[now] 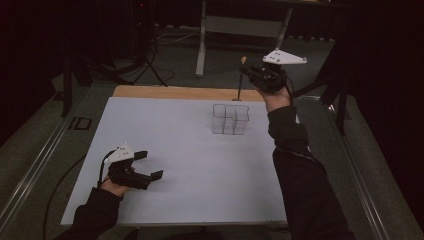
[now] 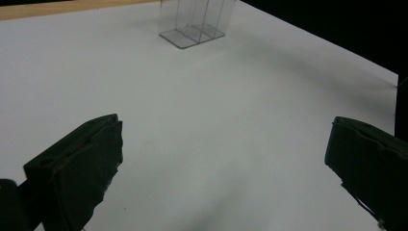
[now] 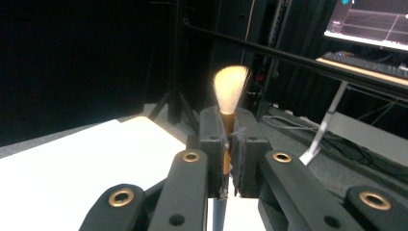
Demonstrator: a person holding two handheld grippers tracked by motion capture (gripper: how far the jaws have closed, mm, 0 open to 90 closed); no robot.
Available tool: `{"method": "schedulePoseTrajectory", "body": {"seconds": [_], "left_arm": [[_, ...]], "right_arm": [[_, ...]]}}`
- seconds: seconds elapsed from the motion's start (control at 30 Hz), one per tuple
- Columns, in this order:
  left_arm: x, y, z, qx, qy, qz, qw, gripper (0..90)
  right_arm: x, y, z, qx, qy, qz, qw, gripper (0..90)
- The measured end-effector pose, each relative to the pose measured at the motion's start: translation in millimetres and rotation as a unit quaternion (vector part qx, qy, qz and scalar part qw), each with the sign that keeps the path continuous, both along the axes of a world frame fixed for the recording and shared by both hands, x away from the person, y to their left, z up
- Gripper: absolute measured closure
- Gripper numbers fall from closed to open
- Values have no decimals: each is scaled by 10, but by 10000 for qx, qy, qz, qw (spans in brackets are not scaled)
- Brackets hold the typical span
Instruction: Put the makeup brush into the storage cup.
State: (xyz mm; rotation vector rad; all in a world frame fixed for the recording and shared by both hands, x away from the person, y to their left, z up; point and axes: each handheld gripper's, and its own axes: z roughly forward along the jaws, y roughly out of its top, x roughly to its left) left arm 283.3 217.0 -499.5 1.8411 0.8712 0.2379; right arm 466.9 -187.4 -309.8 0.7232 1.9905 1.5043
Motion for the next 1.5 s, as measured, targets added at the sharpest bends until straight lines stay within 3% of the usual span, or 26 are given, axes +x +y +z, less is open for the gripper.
{"method": "schedulePoseTrajectory", "body": {"seconds": [0.07,0.5,1.5], "left_arm": [[0,2,1,-26,18,-34,10000,0],[-8,10,-1,-24,-69,-7,10000,0],[-21,4,-17,-23,-23,-98,9999,0]], "right_arm": [[14,2,-30,67,36,-8,10000,844],[137,99,-432,-60,287,-209,9994,844],[150,125,-1113,-239,822,-259,9960,843]]}}
